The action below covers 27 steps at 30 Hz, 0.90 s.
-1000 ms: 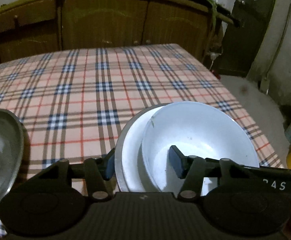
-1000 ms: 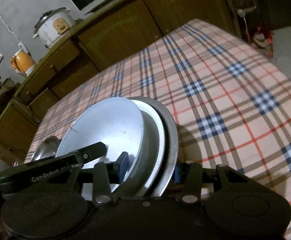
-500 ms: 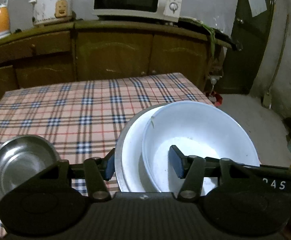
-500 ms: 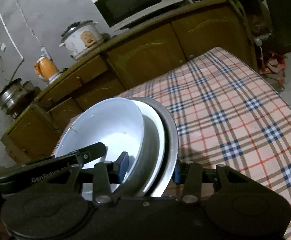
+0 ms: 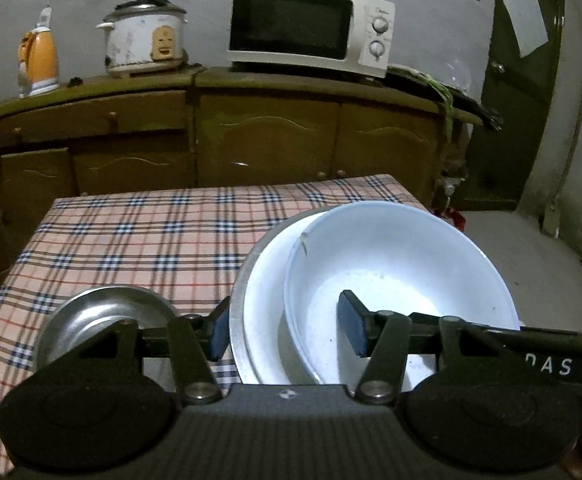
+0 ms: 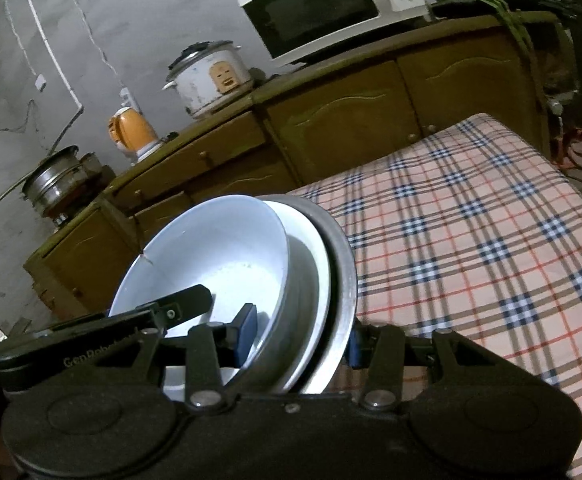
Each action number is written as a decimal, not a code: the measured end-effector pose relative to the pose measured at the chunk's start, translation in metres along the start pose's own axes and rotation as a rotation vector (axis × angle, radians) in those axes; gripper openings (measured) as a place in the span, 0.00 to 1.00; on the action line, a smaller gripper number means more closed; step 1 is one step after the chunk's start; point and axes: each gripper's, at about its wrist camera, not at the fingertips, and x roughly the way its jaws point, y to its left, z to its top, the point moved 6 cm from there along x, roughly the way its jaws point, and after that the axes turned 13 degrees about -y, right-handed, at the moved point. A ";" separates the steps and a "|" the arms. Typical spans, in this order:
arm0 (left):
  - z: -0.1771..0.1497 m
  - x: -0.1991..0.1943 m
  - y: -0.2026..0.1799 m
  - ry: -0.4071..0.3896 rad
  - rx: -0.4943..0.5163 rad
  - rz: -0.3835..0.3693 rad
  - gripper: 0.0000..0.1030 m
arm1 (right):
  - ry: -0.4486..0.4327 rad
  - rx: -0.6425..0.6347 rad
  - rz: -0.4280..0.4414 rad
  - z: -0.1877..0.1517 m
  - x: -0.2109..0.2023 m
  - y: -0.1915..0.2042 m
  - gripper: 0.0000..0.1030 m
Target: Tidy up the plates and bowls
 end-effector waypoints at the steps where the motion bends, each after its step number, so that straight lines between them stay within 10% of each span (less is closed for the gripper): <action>1: 0.000 -0.001 0.003 -0.002 0.000 0.005 0.54 | 0.001 -0.002 0.004 -0.001 0.001 0.005 0.52; 27: -0.006 -0.014 0.114 -0.007 -0.069 0.134 0.55 | 0.077 -0.053 0.092 -0.050 0.069 0.108 0.52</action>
